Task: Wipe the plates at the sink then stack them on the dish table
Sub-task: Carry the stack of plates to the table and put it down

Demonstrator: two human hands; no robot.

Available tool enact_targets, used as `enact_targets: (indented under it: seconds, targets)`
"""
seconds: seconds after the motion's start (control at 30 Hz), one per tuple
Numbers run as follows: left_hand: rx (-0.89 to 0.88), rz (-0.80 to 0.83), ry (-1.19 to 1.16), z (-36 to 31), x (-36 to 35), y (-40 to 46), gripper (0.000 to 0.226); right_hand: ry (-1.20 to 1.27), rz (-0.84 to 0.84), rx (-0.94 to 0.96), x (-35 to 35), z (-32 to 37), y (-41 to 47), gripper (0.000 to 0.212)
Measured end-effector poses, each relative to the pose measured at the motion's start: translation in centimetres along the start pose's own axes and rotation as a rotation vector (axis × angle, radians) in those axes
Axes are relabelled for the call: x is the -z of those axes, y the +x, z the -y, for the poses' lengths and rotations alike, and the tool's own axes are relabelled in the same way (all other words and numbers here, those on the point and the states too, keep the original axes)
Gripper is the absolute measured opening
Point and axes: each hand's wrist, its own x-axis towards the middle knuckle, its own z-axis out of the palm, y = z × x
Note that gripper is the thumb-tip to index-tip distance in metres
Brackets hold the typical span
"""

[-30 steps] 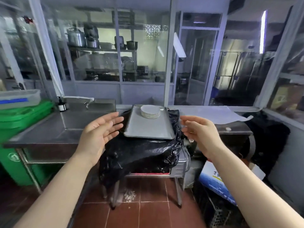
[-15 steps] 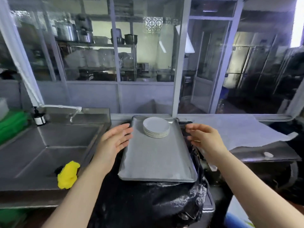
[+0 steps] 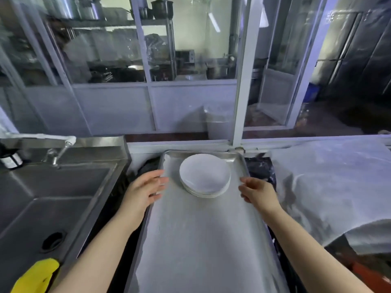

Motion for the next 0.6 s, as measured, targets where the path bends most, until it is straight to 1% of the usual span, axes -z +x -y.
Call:
enact_targets:
  seconds: [0.2,0.3,0.37,0.43,0.53,0.6]
  targets:
    - [0.134,-0.089,0.102,4.1,-2.9,9.2,0.033,-0.139,0.067,-0.115,-2.5,-4.6,11.4,0.051]
    - [0.184,-0.133,0.152,6.6,-3.9,13.0,0.035,-0.182,0.064,-0.171,-3.6,-6.2,15.2,0.064]
    - [0.21,-0.148,0.21,8.1,-4.5,14.8,0.038,-0.176,0.066,-0.196,-4.3,-6.9,16.5,0.068]
    - [0.238,-0.167,0.293,9.7,-5.1,16.8,0.048,-0.157,0.086,-0.197,-5.0,-7.4,17.5,0.062]
    - [0.282,-0.168,0.332,11.4,-5.9,19.1,0.059,-0.221,0.107,-0.122,-5.8,-7.5,17.9,0.037]
    - [0.296,-0.136,0.307,12.2,-6.5,20.1,0.051,-0.298,0.102,-0.086,-6.2,-7.5,18.0,0.034]
